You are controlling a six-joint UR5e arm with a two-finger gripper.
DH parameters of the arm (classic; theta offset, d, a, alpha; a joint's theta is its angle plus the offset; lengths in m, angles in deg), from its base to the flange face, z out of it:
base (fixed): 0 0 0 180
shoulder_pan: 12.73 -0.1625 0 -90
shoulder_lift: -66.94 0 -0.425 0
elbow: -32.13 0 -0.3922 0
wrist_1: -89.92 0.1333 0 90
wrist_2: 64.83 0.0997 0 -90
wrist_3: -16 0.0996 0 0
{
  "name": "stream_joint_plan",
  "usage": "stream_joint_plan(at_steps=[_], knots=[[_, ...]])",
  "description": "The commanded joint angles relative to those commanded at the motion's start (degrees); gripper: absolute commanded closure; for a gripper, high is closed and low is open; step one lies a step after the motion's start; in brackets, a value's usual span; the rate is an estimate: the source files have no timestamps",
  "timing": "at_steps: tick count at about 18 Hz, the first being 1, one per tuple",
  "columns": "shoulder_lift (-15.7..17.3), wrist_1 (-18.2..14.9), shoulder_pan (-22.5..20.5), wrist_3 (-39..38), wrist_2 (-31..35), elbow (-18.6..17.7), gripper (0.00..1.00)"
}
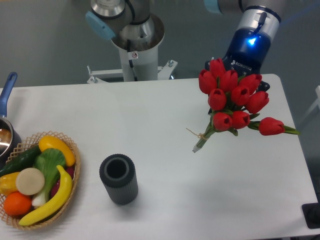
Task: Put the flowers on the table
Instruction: 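Hold the red tulip bunch and raise the gripper slightly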
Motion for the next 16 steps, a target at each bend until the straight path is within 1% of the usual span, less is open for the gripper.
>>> stream_joint_plan(at_steps=[3,7,9,11,16], knots=[[0.8,-0.1,0.2,0.0,3.9,0.0,0.59],[0.9,-0.4,0.3,-0.1,5.3,0.3,0.59],[1.5,-0.9,0.3,-0.1,7.6,0.3,0.59],[2.6,-2.0,0.4,-0.1,12.2,0.4,0.6],[4.0,-5.9,1.3,0.0,20.9,1.4,0.6]])
